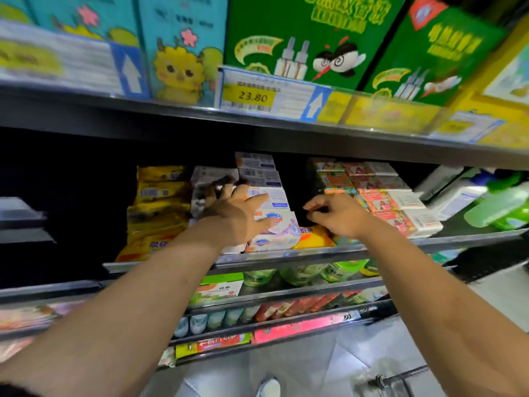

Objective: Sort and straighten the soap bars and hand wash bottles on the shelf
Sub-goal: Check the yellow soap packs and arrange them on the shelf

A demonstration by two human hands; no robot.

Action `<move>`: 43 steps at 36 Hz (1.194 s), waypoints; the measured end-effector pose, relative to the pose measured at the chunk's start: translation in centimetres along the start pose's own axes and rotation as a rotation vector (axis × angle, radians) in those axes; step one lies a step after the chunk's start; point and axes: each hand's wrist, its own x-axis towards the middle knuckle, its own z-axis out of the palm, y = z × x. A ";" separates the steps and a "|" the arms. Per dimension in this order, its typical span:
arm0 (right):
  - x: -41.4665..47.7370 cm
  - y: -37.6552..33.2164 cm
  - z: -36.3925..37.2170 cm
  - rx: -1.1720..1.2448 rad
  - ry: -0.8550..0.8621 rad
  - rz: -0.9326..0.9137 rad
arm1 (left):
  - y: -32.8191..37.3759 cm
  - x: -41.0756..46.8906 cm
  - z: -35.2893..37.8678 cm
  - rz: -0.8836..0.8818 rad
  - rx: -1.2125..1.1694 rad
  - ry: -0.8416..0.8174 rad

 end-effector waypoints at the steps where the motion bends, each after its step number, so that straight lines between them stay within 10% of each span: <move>1: -0.1 -0.4 -0.2 -0.006 0.052 -0.019 | -0.2 -0.2 -0.4 0.010 -0.082 0.001; 4: -0.3 -2.0 -0.7 0.037 0.153 -0.082 | -1.1 -1.6 -1.6 0.030 -0.424 0.106; 9: 0.7 -6.0 0.7 -0.007 0.229 -0.169 | -4.4 -5.8 -0.9 0.004 -0.183 0.496; 18: 2.1 -14.5 4.0 0.043 0.059 -0.311 | -12.5 -10.1 0.9 -0.354 -0.043 0.181; 43: 7.5 -25.3 8.5 -0.475 -0.117 -0.376 | -13.8 -11.8 1.4 -0.528 -0.263 0.286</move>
